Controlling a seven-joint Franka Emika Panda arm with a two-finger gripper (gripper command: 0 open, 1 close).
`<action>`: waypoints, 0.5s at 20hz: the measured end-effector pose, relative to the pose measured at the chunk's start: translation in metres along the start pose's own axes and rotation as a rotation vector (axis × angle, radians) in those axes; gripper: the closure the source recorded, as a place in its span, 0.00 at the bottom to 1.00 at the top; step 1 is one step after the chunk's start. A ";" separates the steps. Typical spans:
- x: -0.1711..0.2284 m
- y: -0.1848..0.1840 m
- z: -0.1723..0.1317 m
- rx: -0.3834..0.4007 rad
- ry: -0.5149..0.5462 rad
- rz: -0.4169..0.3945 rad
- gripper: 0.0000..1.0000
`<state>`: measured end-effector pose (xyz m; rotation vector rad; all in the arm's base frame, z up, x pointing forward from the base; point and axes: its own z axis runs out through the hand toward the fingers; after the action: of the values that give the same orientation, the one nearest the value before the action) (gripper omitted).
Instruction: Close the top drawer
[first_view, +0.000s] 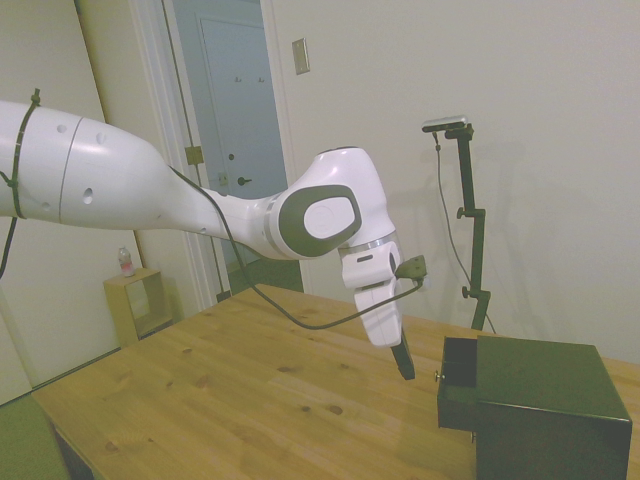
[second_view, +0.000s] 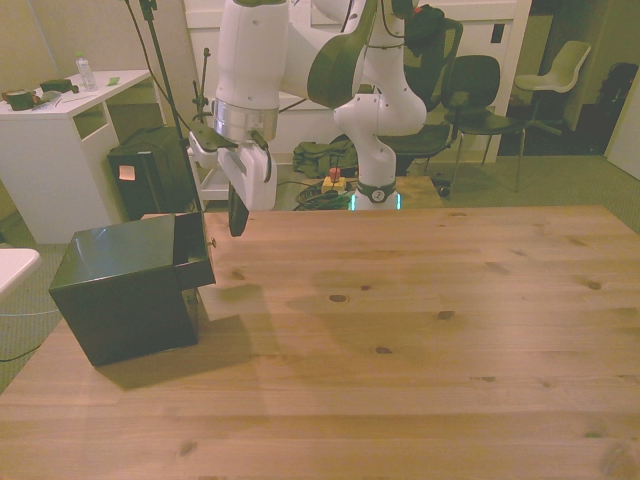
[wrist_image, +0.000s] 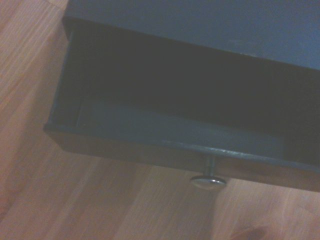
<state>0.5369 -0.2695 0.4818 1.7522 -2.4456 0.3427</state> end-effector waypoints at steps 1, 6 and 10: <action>0.003 0.001 -0.001 -0.002 0.002 0.003 1.00; 0.023 0.006 -0.006 -0.003 0.016 0.030 1.00; 0.033 0.008 -0.004 -0.007 0.021 0.043 1.00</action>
<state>0.5183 -0.2959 0.4920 1.6866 -2.4704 0.3545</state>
